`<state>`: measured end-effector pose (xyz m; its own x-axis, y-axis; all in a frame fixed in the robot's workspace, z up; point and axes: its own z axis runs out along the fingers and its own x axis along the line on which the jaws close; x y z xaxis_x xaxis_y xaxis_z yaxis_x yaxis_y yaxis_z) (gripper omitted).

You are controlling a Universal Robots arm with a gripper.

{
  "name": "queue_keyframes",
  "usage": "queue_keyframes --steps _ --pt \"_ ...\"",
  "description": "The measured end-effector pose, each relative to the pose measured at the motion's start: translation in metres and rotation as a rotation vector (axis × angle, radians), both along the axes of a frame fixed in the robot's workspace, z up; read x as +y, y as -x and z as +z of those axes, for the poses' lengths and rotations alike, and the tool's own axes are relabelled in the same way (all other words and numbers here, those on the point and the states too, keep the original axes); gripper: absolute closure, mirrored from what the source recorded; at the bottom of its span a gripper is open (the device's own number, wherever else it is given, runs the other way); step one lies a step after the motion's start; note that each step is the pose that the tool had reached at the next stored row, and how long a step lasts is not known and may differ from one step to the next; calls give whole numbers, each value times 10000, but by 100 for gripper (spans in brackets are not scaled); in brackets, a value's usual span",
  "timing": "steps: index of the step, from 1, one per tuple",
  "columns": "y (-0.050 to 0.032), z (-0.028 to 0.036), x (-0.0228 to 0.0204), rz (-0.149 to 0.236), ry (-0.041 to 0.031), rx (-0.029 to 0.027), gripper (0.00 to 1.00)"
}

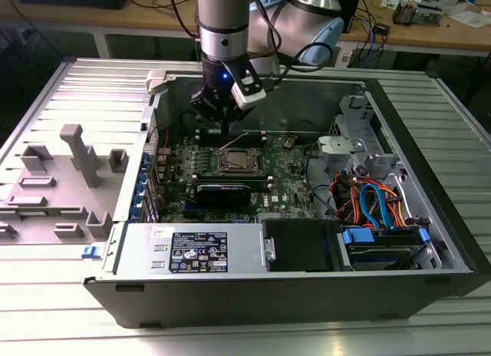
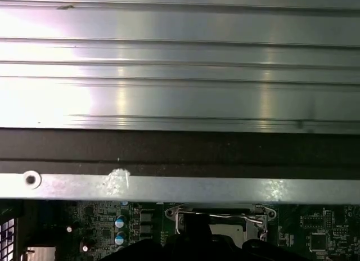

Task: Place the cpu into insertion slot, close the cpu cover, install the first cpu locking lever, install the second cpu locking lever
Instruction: 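Install the first cpu locking lever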

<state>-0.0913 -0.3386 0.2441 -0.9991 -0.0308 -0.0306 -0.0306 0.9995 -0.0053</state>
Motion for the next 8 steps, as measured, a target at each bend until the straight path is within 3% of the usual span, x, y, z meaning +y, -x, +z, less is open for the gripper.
queue_keyframes --steps 8 --pt "-85 -119 86 11 59 -4 89"
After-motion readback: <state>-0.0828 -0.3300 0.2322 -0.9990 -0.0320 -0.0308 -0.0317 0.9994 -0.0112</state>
